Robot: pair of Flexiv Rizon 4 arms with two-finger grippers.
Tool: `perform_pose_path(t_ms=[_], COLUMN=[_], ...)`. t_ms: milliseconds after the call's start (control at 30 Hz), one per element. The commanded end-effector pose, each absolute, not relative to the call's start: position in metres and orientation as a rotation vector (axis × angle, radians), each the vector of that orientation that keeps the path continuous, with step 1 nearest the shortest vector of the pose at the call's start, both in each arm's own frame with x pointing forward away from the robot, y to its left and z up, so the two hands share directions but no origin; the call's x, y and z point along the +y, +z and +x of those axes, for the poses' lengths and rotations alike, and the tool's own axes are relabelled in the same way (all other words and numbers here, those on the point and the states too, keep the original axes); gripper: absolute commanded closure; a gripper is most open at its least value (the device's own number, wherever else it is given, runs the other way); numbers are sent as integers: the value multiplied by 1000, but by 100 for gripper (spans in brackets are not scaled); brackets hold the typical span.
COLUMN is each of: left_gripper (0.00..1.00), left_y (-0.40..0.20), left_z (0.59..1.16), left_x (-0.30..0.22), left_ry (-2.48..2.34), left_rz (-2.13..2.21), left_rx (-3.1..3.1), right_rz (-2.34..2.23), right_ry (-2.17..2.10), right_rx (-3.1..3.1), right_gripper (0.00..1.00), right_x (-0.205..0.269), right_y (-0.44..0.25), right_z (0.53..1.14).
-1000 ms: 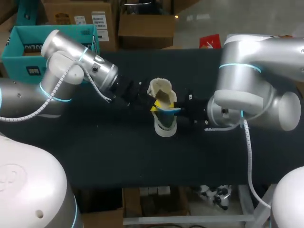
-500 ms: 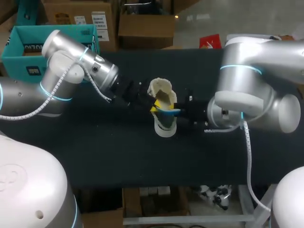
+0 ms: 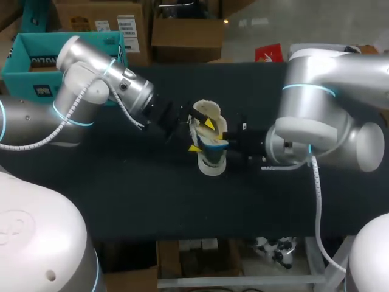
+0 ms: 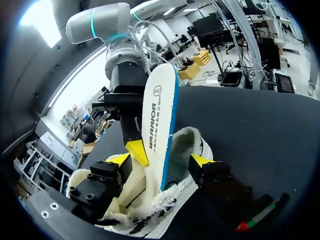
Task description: Open the shoe tongue, take the insole out of the shoe, put the insole back into the shoe, and pack the shoe into the shoebox
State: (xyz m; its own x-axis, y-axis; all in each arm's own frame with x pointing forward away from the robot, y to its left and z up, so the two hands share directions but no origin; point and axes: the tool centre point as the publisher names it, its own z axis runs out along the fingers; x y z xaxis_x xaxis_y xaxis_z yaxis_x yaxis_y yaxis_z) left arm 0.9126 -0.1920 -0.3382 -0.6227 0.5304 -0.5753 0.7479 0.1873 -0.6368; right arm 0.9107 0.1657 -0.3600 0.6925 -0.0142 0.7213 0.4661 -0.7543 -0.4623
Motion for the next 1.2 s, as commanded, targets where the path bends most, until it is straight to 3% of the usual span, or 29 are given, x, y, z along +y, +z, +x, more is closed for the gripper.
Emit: perform_pose_path(t_ms=[33,133,467,633,733,1000,1033,1067,1200], left_gripper=[53,65,65,70,100,100,100,100,100], left_y=[-339,-337,-327,-325,-324,-325,-325,-325,-325], left_z=[904,899,891,890,890,896,896,896,897], left_x=[-190,-192,-192,-189,-186,-180,-179,-179,-178], left_ry=[-1408,-1403,-1376,-1373,-1375,-1370,-1372,-1372,-1376], left_rz=[1234,1254,1298,1304,1305,1295,1293,1291,1286], left_rx=[2215,2202,2166,2155,2150,2158,2159,2159,2159], right_rz=[-2254,-2254,-2258,-2259,-2263,-2261,-2260,-2260,-2262], right_ry=[-994,-994,-989,-992,-994,-991,-991,-991,-986], right_rx=[-329,-327,-316,-313,-310,-306,-305,-304,-303], right_gripper=[100,100,100,100,100,100,72,63,52], right_x=[166,165,166,166,166,166,166,166,166], right_y=[-363,-364,-365,-365,-365,-364,-363,-363,-361], right_z=[909,910,912,912,911,908,907,906,903])
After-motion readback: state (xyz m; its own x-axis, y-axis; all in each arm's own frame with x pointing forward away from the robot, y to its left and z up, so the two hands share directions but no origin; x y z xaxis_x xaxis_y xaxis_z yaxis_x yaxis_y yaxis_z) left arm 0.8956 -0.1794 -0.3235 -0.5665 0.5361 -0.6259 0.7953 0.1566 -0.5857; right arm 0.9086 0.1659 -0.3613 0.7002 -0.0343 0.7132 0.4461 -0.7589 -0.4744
